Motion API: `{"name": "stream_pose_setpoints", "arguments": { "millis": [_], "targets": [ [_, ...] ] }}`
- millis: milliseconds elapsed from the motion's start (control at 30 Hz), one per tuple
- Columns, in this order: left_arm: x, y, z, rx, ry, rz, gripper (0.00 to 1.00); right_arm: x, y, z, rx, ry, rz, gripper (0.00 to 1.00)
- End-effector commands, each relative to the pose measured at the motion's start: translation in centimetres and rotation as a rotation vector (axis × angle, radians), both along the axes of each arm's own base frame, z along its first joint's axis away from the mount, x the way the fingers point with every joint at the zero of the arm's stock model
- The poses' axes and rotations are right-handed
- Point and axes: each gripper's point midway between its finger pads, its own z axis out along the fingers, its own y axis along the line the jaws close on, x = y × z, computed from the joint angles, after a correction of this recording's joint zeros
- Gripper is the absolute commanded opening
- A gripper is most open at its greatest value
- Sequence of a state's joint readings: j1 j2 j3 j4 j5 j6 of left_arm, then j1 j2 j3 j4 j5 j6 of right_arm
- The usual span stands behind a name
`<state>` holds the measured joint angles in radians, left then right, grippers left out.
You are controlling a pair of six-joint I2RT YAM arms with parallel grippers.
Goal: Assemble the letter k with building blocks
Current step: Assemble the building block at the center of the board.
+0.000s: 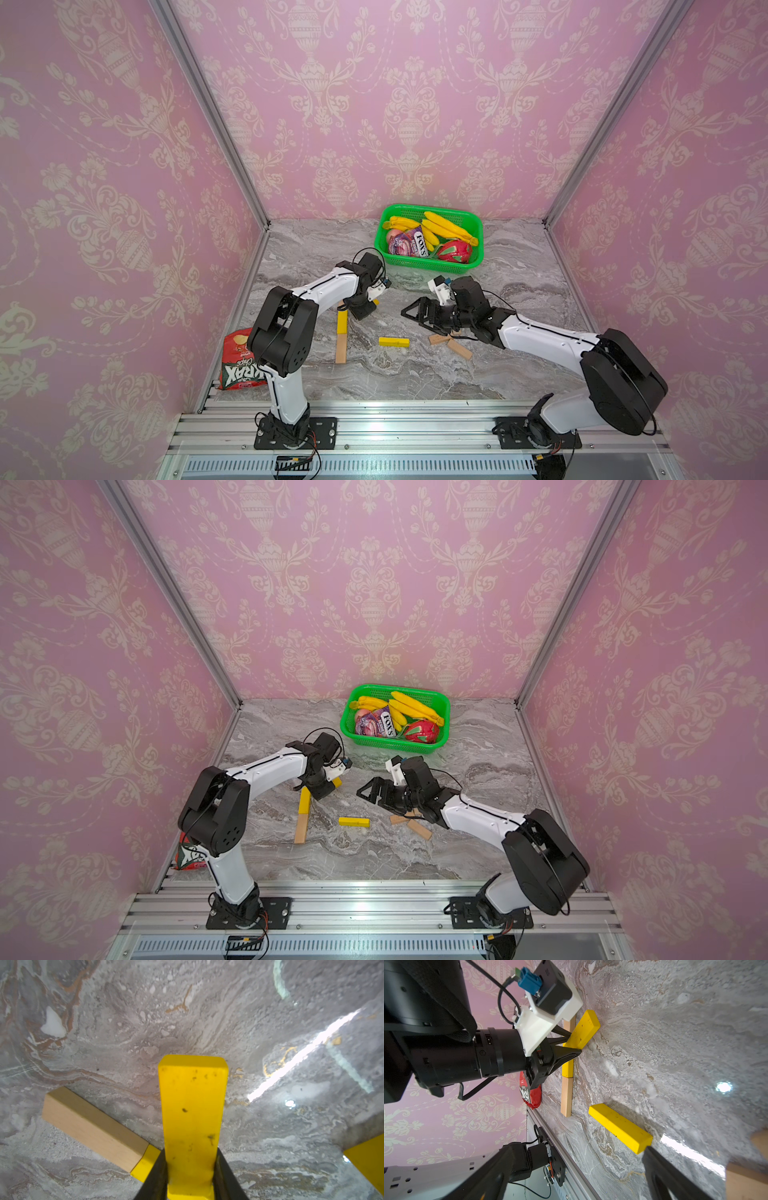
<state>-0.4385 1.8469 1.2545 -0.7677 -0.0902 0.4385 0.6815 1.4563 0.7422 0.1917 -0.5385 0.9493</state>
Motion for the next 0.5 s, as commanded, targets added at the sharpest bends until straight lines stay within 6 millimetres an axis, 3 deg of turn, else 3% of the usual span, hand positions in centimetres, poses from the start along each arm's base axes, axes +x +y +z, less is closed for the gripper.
{"name": "stream_pose_setpoints", "arguments": {
  "millis": [0, 467],
  "targets": [
    [0.38, 0.63, -0.18, 0.031, 0.006, -0.023, 0.21, -0.08, 0.22, 0.49, 0.001, -0.008, 0.009, 1.00],
    [0.28, 1.09, -0.89, 0.047, 0.007, -0.025, 0.21, -0.14, 0.19, 0.54, -0.001, -0.008, 0.009, 1.00]
  ]
}}
